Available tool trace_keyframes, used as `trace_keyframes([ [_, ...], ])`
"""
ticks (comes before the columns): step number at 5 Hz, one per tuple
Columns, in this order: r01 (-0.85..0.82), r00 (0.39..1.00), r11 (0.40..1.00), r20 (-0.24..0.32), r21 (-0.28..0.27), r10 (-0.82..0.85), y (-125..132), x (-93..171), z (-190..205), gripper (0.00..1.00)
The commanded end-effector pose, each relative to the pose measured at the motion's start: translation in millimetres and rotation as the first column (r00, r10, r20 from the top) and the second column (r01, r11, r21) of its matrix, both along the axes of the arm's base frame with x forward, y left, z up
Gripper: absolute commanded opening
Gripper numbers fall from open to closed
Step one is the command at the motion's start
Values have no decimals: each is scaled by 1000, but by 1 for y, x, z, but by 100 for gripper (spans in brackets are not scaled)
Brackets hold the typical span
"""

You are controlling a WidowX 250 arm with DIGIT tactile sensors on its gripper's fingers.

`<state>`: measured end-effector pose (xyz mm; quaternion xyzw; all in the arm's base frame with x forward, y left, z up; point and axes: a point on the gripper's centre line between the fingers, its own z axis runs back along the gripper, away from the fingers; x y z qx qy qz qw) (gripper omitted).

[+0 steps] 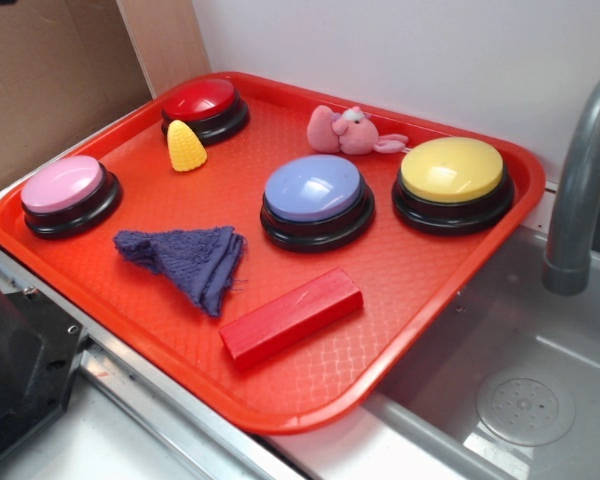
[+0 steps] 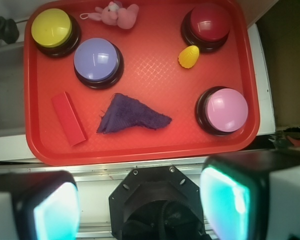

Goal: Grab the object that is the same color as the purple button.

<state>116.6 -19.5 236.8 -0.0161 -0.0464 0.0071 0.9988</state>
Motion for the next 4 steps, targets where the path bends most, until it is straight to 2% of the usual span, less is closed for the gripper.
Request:
trace_keyframes([
  [1, 0, 1000, 1000, 0, 0, 0, 0, 0, 0, 100],
  [2, 251, 968, 953, -44, 168, -247, 0, 32, -47, 100],
  [3, 457, 889, 862, -107, 217, -445, 15, 44, -83, 100],
  [4, 639, 768, 721, -182, 267, -614, 11, 49, -114, 100],
])
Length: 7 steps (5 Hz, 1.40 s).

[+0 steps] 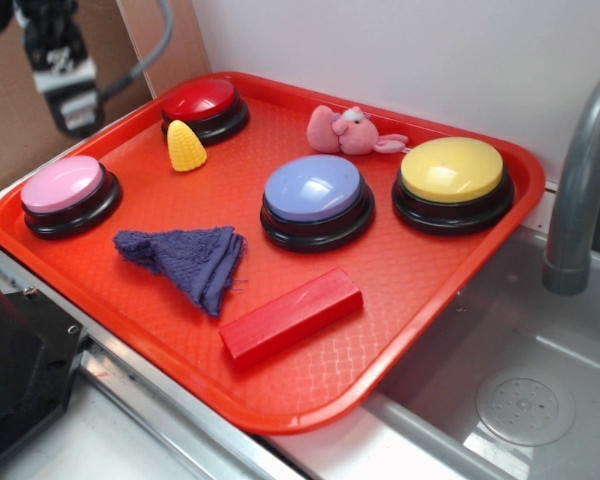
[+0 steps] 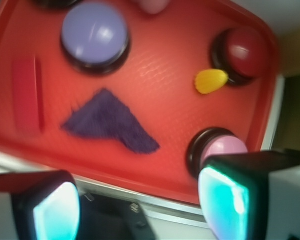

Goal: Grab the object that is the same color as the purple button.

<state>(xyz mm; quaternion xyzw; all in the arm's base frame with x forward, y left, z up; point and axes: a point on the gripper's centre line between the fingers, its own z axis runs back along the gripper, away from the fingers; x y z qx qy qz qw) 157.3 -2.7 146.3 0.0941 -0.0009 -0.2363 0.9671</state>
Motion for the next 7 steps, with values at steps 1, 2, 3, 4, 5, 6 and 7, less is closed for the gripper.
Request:
trace_keyframes([
  [1, 349, 935, 934, -100, 80, -341, -9, 0, -58, 100],
  [2, 364, 924, 928, -155, 81, -349, -4, -2, -80, 100],
  [3, 375, 918, 920, -182, 113, -352, 0, 5, -93, 100],
  [4, 355, 922, 924, -216, 142, -321, 19, 18, -107, 100],
  [5, 398, 892, 915, -262, 71, -368, 15, 21, -125, 100],
  [6, 449, 835, 890, -319, -77, -448, 1, 10, -135, 100],
  [7, 475, 790, 844, -302, -250, -534, -12, 1, -125, 100],
])
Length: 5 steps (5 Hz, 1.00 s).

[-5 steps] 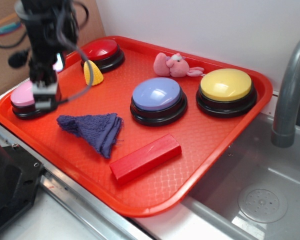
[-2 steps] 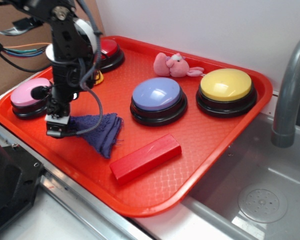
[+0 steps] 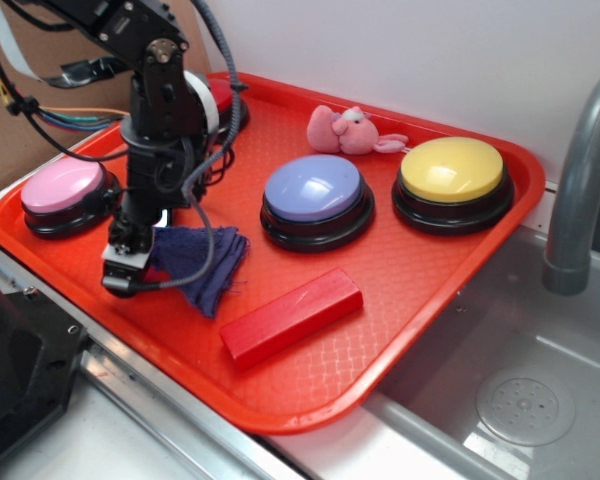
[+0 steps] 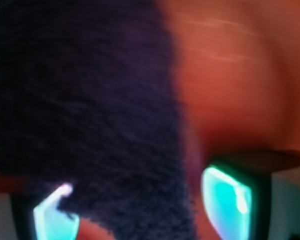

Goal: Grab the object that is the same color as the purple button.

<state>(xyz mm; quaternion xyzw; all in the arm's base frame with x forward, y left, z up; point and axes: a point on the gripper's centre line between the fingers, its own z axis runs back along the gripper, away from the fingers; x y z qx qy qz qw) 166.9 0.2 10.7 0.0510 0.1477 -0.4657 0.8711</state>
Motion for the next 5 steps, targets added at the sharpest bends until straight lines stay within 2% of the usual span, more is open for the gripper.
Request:
trace_keyframes([
  [1, 38, 999, 992, -11, -122, -40, -20, -4, 6, 100],
  [2, 36, 999, 998, 40, -43, -34, -24, 7, -3, 50],
  [3, -5, 997, 993, 73, 117, -4, -17, 6, -16, 0],
  [4, -33, 997, 994, 70, 100, 27, -19, 6, -14, 0],
  [5, -89, 991, 988, 110, 128, 75, -17, 4, -9, 0],
])
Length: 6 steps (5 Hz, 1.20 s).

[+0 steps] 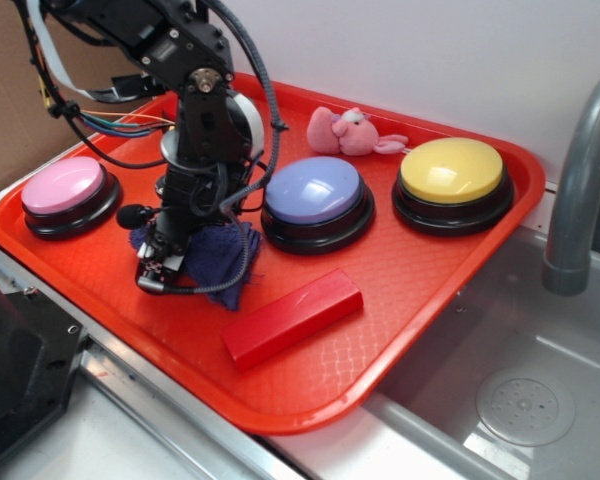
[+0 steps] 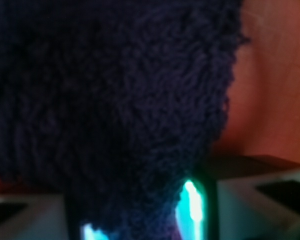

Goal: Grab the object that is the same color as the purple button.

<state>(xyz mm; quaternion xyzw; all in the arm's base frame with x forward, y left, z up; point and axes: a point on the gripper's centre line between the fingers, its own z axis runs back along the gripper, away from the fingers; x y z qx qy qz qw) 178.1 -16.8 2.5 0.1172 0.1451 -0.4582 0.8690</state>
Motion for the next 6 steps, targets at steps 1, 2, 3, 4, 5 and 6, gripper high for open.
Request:
trace_keyframes([
  [1, -212, 971, 977, 118, 26, 208, 3, -6, 13, 0],
  [2, -446, 881, 894, 162, -31, 445, 6, -4, 63, 0],
  [3, -648, 747, 761, 218, 24, 629, 8, -10, 113, 0],
  [4, -816, 567, 577, 225, 26, 792, 7, -23, 153, 0],
  [5, -902, 425, 431, 220, 25, 878, -3, -31, 186, 0],
  [6, -881, 447, 469, 216, -65, 868, -15, -33, 198, 0],
])
